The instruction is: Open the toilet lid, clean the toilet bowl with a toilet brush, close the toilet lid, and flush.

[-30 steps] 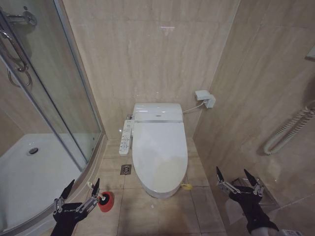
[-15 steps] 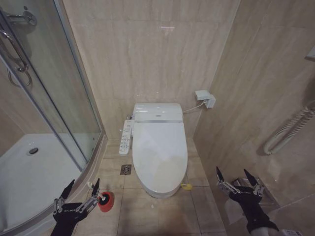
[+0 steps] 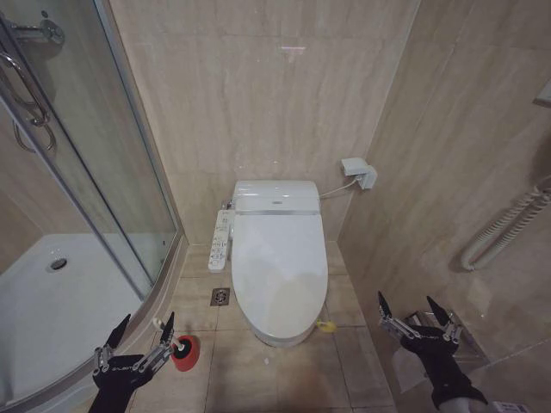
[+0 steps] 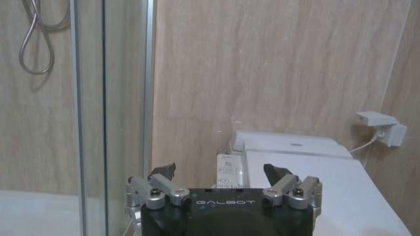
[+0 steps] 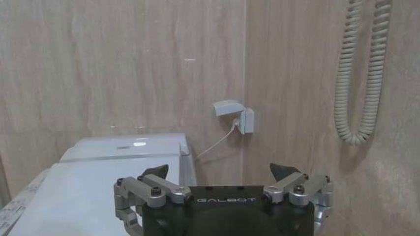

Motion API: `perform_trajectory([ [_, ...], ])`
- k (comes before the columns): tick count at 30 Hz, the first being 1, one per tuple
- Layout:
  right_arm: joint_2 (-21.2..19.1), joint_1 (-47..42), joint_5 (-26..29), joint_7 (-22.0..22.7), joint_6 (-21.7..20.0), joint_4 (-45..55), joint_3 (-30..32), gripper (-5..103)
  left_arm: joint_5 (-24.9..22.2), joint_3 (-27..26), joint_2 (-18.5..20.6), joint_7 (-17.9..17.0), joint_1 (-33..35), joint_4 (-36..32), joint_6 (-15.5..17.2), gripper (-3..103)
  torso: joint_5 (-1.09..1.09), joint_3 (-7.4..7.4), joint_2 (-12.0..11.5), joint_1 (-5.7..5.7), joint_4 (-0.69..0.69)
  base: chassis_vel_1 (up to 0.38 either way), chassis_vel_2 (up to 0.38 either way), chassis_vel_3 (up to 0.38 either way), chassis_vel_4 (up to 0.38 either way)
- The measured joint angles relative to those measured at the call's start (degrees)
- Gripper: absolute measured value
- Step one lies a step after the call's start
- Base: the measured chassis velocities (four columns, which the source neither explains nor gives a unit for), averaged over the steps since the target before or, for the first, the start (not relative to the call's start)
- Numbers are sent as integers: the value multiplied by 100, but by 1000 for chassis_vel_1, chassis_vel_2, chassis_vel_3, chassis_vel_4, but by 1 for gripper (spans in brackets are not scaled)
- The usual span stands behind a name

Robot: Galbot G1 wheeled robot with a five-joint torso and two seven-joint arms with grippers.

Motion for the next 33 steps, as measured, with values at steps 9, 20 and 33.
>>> perform_trajectory([
  [9,0,0,0,0,0,0,0,100,0,0,0,0,0,0,0,92,0,0,0,0,0,0,0,0,0],
  [20,0,0,0,0,0,0,0,100,0,0,0,0,0,0,0,92,0,0,0,0,0,0,0,0,0],
  [33,0,0,0,0,0,0,0,100,0,0,0,0,0,0,0,92,0,0,0,0,0,0,0,0,0],
])
